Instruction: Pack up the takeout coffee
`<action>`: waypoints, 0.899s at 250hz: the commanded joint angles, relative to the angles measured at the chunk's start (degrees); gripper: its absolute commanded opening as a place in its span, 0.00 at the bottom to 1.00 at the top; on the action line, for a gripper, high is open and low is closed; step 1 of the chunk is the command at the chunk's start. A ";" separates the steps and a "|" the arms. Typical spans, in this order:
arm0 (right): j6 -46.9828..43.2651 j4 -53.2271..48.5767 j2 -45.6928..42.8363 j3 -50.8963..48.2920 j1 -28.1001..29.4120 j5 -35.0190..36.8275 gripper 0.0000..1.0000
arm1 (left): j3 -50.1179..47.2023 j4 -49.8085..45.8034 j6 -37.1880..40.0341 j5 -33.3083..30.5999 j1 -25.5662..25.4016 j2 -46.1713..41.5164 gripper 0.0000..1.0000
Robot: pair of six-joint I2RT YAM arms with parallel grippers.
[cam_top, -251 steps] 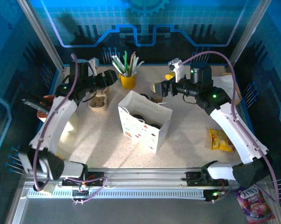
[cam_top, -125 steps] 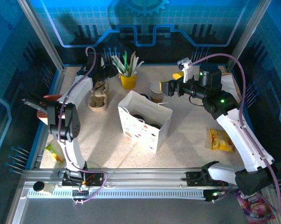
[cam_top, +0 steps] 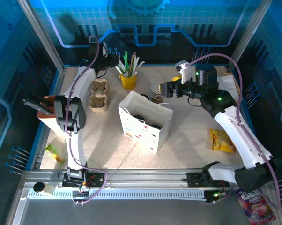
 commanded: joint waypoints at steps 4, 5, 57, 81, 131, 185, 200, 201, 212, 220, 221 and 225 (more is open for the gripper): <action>-0.03 -1.67 -0.07 2.16 0.80 1.18 0.84 | 5.51 -4.83 5.25 -0.57 0.17 2.73 0.44; -0.03 -1.72 -0.03 2.16 0.80 1.22 0.84 | 5.60 -4.92 5.35 -0.64 0.20 2.77 0.44; -0.01 -2.07 0.90 2.03 1.16 0.93 0.84 | 13.36 -8.78 10.16 -2.06 0.05 6.81 0.40; -0.12 -2.45 1.49 2.25 1.51 0.92 0.84 | 16.82 -10.47 10.98 -1.73 -0.04 9.05 0.37; -0.29 -3.29 2.06 2.69 2.04 1.20 0.84 | 24.69 -14.66 12.22 -0.10 -0.28 13.51 0.26; -0.42 -3.61 1.91 2.17 2.45 1.66 0.84 | 30.95 -19.22 13.67 -0.20 -0.37 15.65 0.12; -0.47 -3.88 1.80 2.10 2.48 1.77 0.83 | 32.23 -20.59 14.04 -0.27 -0.31 15.25 0.07; -0.47 -3.88 1.79 2.09 2.48 1.78 0.83 | 32.32 -20.71 14.14 -0.27 -0.35 15.23 0.07; -0.54 -3.94 1.77 2.03 2.48 1.79 0.84 | 33.66 -22.28 14.55 -0.73 -0.47 14.90 0.04; -0.56 -3.88 1.78 2.00 2.51 1.78 0.83 | 34.89 -23.81 14.96 -1.35 -0.57 14.69 0.03; -0.56 -3.92 1.78 1.95 2.54 1.79 0.83 | 35.06 -23.99 14.95 -1.43 -0.56 14.68 0.03; -0.57 -3.91 1.79 1.90 2.57 1.79 0.84 | 35.67 -24.78 15.28 -1.80 -0.77 14.60 0.02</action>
